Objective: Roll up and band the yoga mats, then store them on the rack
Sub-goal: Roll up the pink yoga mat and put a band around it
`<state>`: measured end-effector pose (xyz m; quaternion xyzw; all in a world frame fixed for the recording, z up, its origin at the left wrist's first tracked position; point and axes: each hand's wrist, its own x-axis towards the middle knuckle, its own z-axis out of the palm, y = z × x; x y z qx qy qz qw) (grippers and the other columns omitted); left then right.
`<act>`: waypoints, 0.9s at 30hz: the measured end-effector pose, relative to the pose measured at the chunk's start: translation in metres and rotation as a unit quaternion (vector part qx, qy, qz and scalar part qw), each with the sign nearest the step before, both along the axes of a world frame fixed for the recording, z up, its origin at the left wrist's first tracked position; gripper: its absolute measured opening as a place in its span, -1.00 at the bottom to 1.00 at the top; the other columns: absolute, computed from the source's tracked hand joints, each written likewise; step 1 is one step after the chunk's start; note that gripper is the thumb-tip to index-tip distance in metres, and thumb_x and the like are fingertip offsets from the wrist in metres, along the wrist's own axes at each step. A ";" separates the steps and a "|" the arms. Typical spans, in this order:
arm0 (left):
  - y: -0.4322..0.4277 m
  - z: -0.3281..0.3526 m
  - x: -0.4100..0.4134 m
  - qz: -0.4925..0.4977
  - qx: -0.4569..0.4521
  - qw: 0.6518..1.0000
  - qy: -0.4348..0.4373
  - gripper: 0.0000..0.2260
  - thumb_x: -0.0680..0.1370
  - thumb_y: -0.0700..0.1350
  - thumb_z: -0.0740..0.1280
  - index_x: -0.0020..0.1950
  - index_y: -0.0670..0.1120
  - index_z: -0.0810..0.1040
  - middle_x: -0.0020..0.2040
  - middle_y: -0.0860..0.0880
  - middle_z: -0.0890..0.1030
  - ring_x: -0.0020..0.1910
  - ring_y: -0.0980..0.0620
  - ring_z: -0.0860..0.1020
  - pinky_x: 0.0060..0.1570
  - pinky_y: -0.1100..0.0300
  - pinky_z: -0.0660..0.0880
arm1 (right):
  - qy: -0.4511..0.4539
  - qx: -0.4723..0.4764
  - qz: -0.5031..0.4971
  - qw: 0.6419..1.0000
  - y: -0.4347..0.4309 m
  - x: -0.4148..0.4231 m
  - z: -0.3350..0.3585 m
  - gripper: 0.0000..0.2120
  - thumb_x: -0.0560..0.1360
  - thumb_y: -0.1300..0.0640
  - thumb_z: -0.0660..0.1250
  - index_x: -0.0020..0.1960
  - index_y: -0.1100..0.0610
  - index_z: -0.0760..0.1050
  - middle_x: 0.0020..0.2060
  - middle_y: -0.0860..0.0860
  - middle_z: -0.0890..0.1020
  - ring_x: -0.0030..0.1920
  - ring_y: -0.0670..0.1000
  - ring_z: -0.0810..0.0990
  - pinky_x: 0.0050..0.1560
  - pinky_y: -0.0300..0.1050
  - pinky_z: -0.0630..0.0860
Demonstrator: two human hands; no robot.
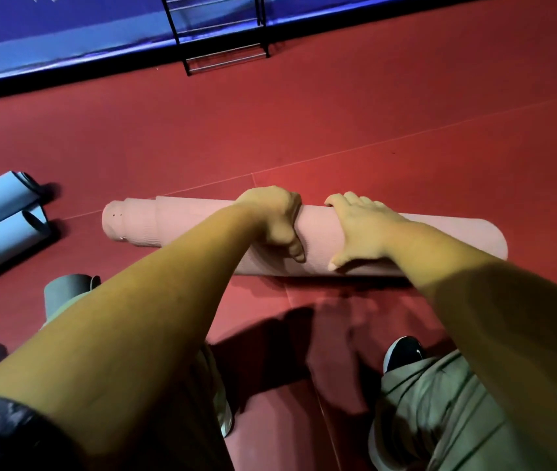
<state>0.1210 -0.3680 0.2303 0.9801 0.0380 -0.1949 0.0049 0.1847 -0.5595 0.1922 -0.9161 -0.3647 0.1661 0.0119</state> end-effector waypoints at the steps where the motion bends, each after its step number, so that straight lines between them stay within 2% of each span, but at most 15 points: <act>1: 0.001 0.001 0.000 0.005 -0.003 1.000 0.008 -0.24 0.03 0.43 0.61 0.08 0.08 0.55 0.01 0.05 0.67 0.02 -0.11 0.63 0.03 0.02 0.62 | -0.006 0.005 0.005 1.000 0.002 -0.001 0.000 0.17 0.09 -0.39 0.66 0.52 -0.03 0.20 0.36 0.05 0.43 0.36 0.20 0.48 0.32 0.15 0.45; 3: 0.000 0.001 -0.002 -0.002 0.007 1.000 0.018 -0.23 0.06 0.44 0.61 0.13 0.09 0.53 0.07 0.05 0.67 0.09 -0.10 0.62 0.12 -0.01 0.57 | -0.007 0.010 0.005 1.000 0.005 -0.001 0.002 0.10 0.10 -0.38 0.66 0.47 -0.05 0.25 0.34 0.02 0.48 0.32 0.19 0.52 0.28 0.15 0.48; 7: -0.007 -0.004 -0.007 -0.052 0.058 0.997 0.000 -0.07 0.21 0.48 0.55 0.42 0.01 0.44 0.34 -0.05 0.50 0.36 -0.17 0.46 0.34 -0.19 0.39 | 0.036 0.019 -0.008 0.999 0.006 0.003 0.005 0.04 0.13 -0.36 0.66 0.46 -0.06 0.31 0.29 0.00 0.52 0.27 0.17 0.55 0.24 0.13 0.52; 11: -0.012 -0.009 -0.016 -0.099 0.130 0.986 -0.042 0.02 0.25 0.52 0.49 0.52 -0.03 0.31 0.41 -0.08 0.41 0.40 -0.19 0.41 0.37 -0.21 0.39 | 0.064 0.027 -0.016 0.997 0.006 0.007 0.008 -0.02 0.12 -0.38 0.65 0.40 -0.03 0.40 0.23 0.03 0.60 0.18 0.18 0.57 0.19 0.11 0.56; 13: -0.011 -0.011 -0.018 -0.102 0.143 0.983 -0.050 0.03 0.22 0.50 0.54 0.50 -0.02 0.31 0.38 -0.08 0.43 0.37 -0.18 0.43 0.34 -0.18 0.41 | 0.072 0.029 -0.019 0.997 0.008 0.007 0.008 -0.04 0.11 -0.41 0.64 0.37 -0.03 0.43 0.19 0.03 0.63 0.12 0.17 0.58 0.16 0.11 0.57; 17: -0.007 -0.009 -0.015 -0.082 0.091 0.991 -0.055 -0.05 0.18 0.42 0.60 0.41 0.00 0.41 0.33 -0.02 0.51 0.33 -0.15 0.49 0.29 -0.13 0.45 | 0.094 0.023 -0.026 0.995 0.009 0.004 0.006 -0.05 0.14 -0.39 0.63 0.37 0.00 0.41 0.20 0.05 0.62 0.13 0.17 0.59 0.17 0.11 0.57; 21: 0.001 -0.004 -0.008 -0.032 0.036 0.999 -0.015 -0.22 0.11 0.40 0.59 0.21 0.09 0.52 0.15 0.04 0.62 0.13 -0.10 0.61 0.12 0.01 0.58 | 0.070 0.020 -0.013 0.997 0.008 0.001 0.005 0.21 0.09 -0.47 0.57 0.59 -0.03 0.22 0.44 0.05 0.45 0.39 0.18 0.49 0.38 0.16 0.47; 23: 0.004 -0.001 -0.005 -0.007 0.013 1.000 0.012 -0.26 0.06 0.39 0.58 0.12 0.09 0.54 0.04 0.07 0.64 0.01 -0.08 0.62 0.04 0.01 0.64 | 0.034 0.002 0.004 0.999 0.007 -0.001 0.003 0.27 0.08 -0.48 0.59 0.61 -0.05 0.14 0.45 0.04 0.40 0.42 0.21 0.45 0.38 0.19 0.44; 27: 0.006 0.003 -0.003 0.008 -0.013 0.999 0.033 -0.26 0.07 0.39 0.60 0.14 0.11 0.53 -0.02 0.09 0.64 0.03 -0.09 0.62 0.04 0.00 0.63 | 0.005 -0.002 0.017 1.000 0.007 -0.002 0.000 0.14 0.11 -0.43 0.63 0.51 -0.06 0.21 0.39 0.00 0.45 0.35 0.19 0.49 0.29 0.18 0.47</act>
